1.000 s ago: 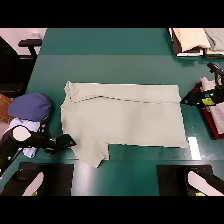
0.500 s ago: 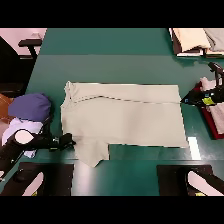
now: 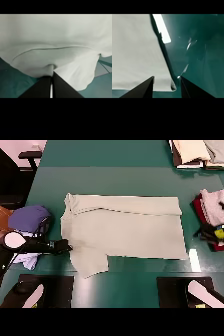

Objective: Fold the shirts.

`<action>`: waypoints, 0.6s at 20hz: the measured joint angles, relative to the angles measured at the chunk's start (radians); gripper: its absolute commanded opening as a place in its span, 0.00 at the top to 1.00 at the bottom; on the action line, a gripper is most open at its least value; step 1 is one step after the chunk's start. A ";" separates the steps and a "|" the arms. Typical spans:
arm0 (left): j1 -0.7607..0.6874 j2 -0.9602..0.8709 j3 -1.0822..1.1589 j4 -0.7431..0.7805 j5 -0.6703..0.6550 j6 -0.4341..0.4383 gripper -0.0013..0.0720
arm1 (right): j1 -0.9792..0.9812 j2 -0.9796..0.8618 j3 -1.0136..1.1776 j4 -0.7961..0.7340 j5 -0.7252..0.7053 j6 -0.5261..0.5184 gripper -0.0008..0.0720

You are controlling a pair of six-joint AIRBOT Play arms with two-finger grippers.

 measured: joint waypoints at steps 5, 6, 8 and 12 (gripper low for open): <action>0.000 0.000 0.018 0.014 -0.001 0.002 0.95 | -0.090 -0.003 -0.200 0.029 -0.060 0.002 0.45; 0.000 0.000 0.019 0.014 -0.001 0.003 0.95 | -0.089 -0.010 -0.219 0.043 -0.056 0.003 0.45; 0.000 0.000 0.021 0.015 0.000 0.006 0.95 | -0.060 -0.033 -0.247 0.071 -0.047 0.003 0.45; 0.000 0.000 0.023 0.016 -0.005 0.011 0.95 | 0.042 -0.077 -0.274 0.103 -0.026 0.003 0.72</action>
